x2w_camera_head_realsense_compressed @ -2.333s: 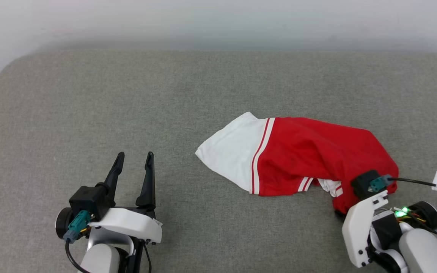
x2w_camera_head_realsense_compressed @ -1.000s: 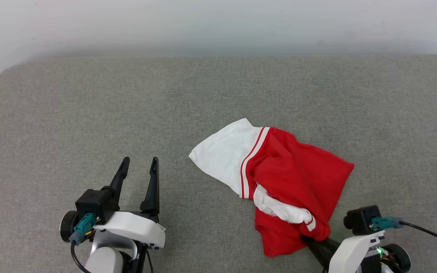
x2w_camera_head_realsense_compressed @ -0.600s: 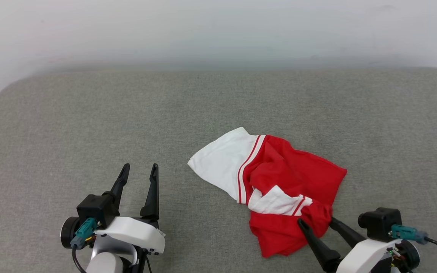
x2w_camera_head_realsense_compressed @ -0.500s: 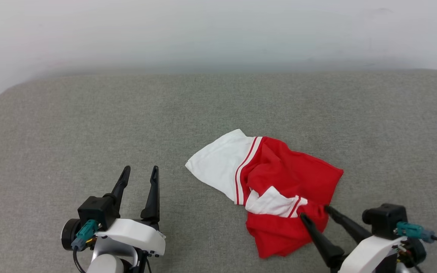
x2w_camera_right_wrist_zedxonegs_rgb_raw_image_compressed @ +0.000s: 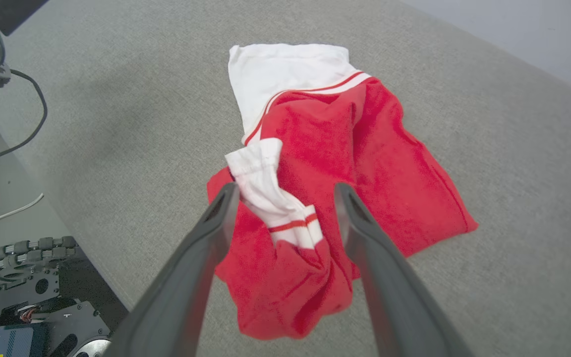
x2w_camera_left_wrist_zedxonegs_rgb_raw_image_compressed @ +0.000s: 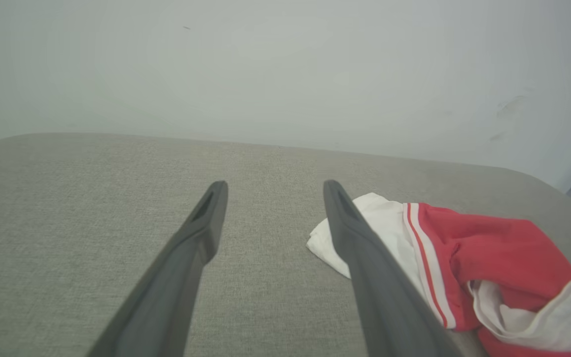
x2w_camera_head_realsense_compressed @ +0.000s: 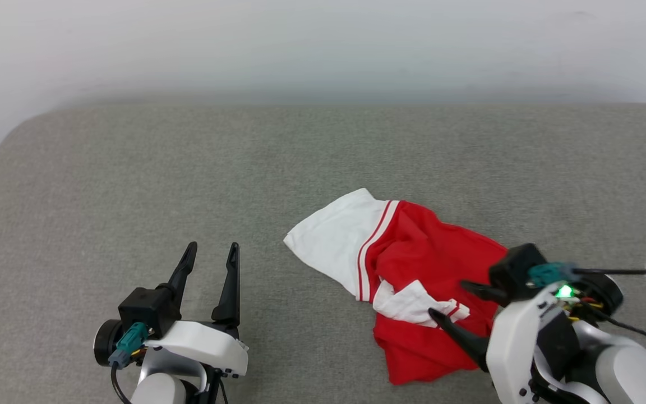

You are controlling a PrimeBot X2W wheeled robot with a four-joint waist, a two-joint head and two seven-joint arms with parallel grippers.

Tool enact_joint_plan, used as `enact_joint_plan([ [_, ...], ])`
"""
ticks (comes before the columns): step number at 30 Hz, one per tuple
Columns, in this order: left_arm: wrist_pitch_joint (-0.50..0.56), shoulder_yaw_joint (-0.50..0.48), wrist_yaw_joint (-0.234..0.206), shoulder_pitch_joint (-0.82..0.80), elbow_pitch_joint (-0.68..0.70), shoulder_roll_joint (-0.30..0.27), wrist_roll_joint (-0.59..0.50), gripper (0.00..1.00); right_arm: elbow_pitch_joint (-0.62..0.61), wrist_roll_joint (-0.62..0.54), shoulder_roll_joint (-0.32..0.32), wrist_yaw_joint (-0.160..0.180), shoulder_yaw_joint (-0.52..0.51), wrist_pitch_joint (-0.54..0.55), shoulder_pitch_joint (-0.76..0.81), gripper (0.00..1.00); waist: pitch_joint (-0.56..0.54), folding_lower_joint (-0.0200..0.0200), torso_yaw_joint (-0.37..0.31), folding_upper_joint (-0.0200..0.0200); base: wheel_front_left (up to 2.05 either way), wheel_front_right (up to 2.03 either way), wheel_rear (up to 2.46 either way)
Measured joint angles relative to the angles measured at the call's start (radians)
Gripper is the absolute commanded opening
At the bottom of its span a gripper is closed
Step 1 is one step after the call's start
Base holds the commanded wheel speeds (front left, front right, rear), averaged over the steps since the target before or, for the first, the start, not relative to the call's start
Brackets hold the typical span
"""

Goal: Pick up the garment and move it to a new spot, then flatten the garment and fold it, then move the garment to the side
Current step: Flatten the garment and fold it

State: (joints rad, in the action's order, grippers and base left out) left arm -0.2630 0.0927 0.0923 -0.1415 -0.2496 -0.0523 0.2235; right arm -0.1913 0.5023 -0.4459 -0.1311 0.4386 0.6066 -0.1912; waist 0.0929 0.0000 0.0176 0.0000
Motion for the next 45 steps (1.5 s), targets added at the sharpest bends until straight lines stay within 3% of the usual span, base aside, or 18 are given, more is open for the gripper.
enact_joint_plan([
  [5, 0.0, 0.005, -0.002, -0.009, 0.005, 0.0, 0.007, 1.0, 0.043, 0.052, -0.049, 0.0, 0.108, 0.077, -0.107, 1.0, 0.022, 0.0, 0.034, 0.0, 0.0, 0.0, 0.0],
  [11, 0.0, 0.004, -0.006, -0.018, 0.009, 0.0, 0.012, 1.0, 0.114, 0.106, -0.065, 0.0, 0.194, 0.1, -0.181, 1.0, 0.056, 0.0, 0.069, 0.0, 0.0, 0.0, 0.0],
  [12, 0.0, 0.002, -0.006, -0.018, 0.01, 0.0, 0.013, 1.0, 0.122, 0.114, -0.066, 0.0, 0.202, 0.098, -0.186, 0.5, 0.061, 0.0, 0.072, 0.0, 0.0, 0.0, 0.0],
  [13, 0.0, 0.001, -0.006, -0.018, 0.01, 0.0, 0.015, 1.0, 0.129, 0.119, -0.066, 0.0, 0.207, 0.096, -0.192, 0.1, 0.065, 0.0, 0.075, 0.0, 0.0, 0.0, 0.0],
  [14, 0.0, 0.0, -0.006, -0.018, 0.011, 0.0, 0.016, 1.0, 0.133, 0.124, -0.066, 0.0, 0.212, 0.089, -0.199, 0.0, 0.068, 0.0001, 0.076, 0.0, 0.0, 0.0, 0.0],
  [19, 0.0, -0.008, -0.009, -0.018, 0.012, 0.001, 0.016, 1.0, 0.13, 0.13, -0.068, 0.0, 0.211, 0.05, -0.226, 0.0, 0.073, 0.0001, 0.063, 0.0, 0.0, 0.0, 0.0],
  [24, 0.0, -0.011, -0.008, -0.018, 0.011, 0.001, 0.009, 1.0, 0.121, 0.112, -0.052, 0.0, 0.084, -0.026, -0.24, 0.0, 0.057, 0.0, 0.024, 0.0, 0.0, 0.0, 0.0],
  [31, 0.0, -0.013, -0.008, -0.017, 0.013, 0.001, 0.005, 1.0, 0.146, 0.054, -0.001, 0.0, -0.239, -0.096, -0.144, 0.0, 0.043, -0.0001, -0.012, 0.0, 0.0, 0.0, 0.0],
  [38, 0.0, -0.016, -0.007, -0.014, 0.016, 0.0, 0.002, 1.0, 0.188, -0.011, 0.134, 0.0, -0.604, -0.154, 0.033, 0.0, 0.057, -0.0001, -0.03, 0.0, 0.0, 0.0, 0.0],
  [45, 0.0, -0.014, -0.004, -0.023, 0.009, -0.002, 0.001, 1.0, 0.354, -0.053, 0.267, 0.0, -0.817, -0.222, 0.135, 0.0, 0.076, 0.0, -0.047, 0.0, 0.0, 0.0, 0.0],
])
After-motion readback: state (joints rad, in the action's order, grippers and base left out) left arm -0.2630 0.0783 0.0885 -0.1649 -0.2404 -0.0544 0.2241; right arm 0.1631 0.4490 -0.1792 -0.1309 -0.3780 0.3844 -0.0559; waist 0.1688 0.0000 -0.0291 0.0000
